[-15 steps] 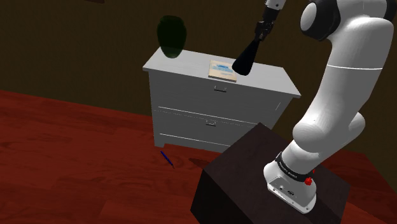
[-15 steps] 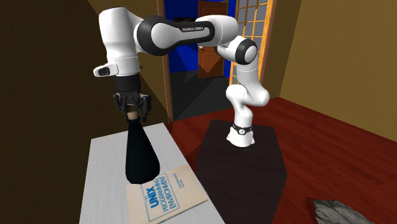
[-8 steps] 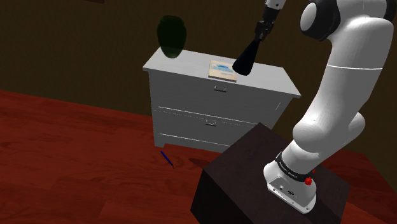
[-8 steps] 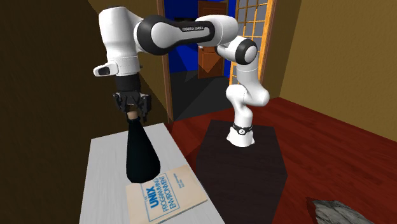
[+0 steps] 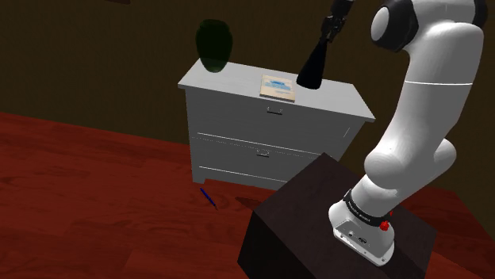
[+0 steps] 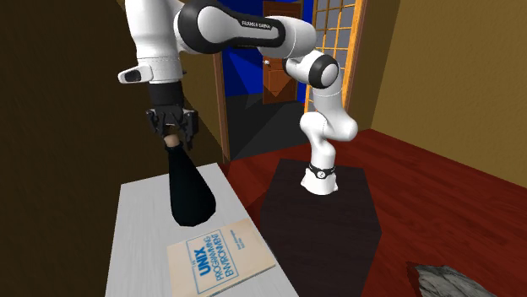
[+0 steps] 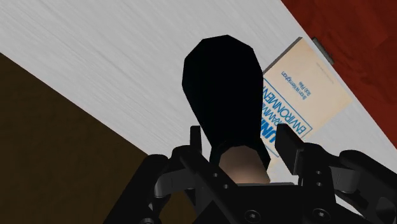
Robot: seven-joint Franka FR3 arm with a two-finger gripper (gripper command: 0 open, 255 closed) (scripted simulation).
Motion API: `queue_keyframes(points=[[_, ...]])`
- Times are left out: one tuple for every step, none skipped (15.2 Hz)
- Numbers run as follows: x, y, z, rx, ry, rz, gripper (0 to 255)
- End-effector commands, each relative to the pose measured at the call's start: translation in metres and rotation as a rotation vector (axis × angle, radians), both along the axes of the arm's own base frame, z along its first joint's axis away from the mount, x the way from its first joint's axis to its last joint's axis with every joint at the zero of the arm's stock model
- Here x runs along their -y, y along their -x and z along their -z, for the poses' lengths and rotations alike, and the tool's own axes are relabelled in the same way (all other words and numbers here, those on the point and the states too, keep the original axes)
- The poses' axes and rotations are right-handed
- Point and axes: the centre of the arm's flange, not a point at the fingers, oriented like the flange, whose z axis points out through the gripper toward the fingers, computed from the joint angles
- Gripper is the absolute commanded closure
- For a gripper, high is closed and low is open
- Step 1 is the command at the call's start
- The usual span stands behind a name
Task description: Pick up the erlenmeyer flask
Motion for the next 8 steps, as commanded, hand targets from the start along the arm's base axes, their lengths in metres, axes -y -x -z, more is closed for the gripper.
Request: queue_keyframes(points=[[-0.001,0.001,-0.012,0.002,0.001,0.0,255],[-0.001,0.001,-0.017,0.002,0.001,0.0,255],[-0.001,0.001,-0.023,0.002,0.001,0.0,255],[-0.001,0.001,-0.028,0.002,0.001,0.0,255],[-0.001,0.001,-0.033,0.002,0.001,0.0,255],[-0.001,0.001,-0.039,0.002,0.001,0.0,255],[-0.001,0.001,-0.039,0.002,0.001,0.0,255],[-0.001,0.001,-0.039,0.002,0.001,0.0,255]])
